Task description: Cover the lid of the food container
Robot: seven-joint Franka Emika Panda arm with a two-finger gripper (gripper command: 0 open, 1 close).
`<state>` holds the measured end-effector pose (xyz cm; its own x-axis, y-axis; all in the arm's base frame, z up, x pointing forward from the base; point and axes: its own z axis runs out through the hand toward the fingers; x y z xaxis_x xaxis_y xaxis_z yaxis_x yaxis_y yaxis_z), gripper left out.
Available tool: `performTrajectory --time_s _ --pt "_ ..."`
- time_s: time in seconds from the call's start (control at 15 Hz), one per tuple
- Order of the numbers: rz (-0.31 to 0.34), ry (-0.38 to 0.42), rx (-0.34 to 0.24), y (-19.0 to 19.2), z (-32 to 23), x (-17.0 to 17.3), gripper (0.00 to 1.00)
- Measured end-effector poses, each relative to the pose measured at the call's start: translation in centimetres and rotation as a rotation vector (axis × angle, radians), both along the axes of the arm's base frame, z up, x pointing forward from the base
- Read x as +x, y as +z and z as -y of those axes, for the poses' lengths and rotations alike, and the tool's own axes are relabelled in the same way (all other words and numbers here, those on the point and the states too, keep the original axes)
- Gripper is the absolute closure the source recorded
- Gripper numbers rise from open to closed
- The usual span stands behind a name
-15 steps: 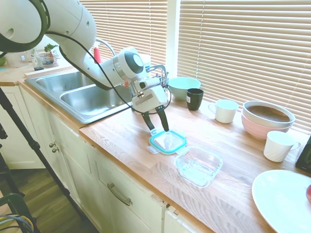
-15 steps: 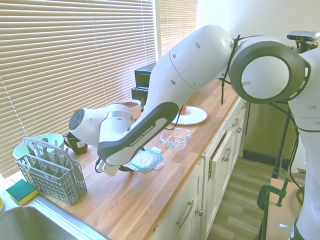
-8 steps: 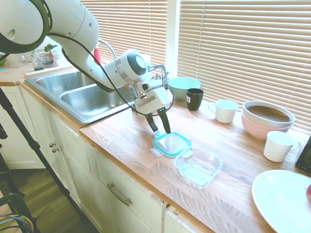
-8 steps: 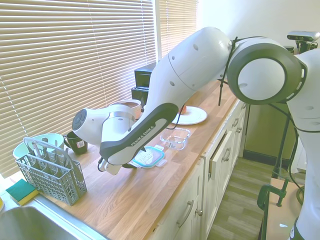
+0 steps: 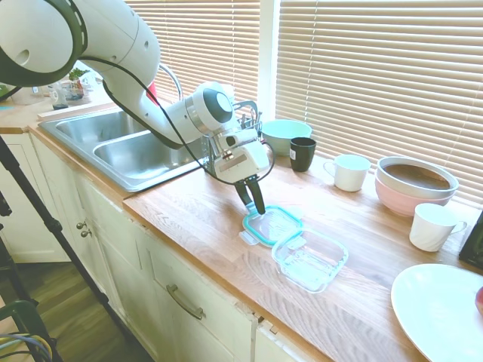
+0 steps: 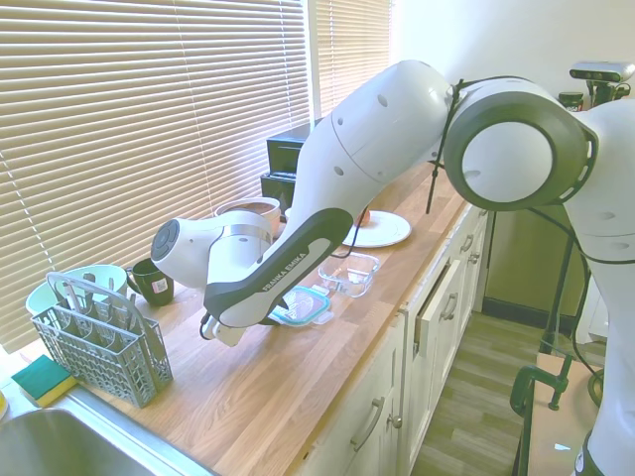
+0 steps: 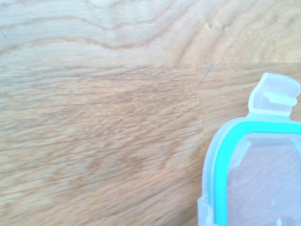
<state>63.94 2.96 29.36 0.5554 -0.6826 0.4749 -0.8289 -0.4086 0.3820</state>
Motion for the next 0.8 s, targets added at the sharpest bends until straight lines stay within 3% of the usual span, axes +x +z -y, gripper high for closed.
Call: performTrajectory --time_s 0.6,0.8 --pt "0.028 0.002 0.010 0.8 -0.5 0.6 1.00" --pt "0.075 0.000 0.066 3.4 -1.7 0.8 1.00"
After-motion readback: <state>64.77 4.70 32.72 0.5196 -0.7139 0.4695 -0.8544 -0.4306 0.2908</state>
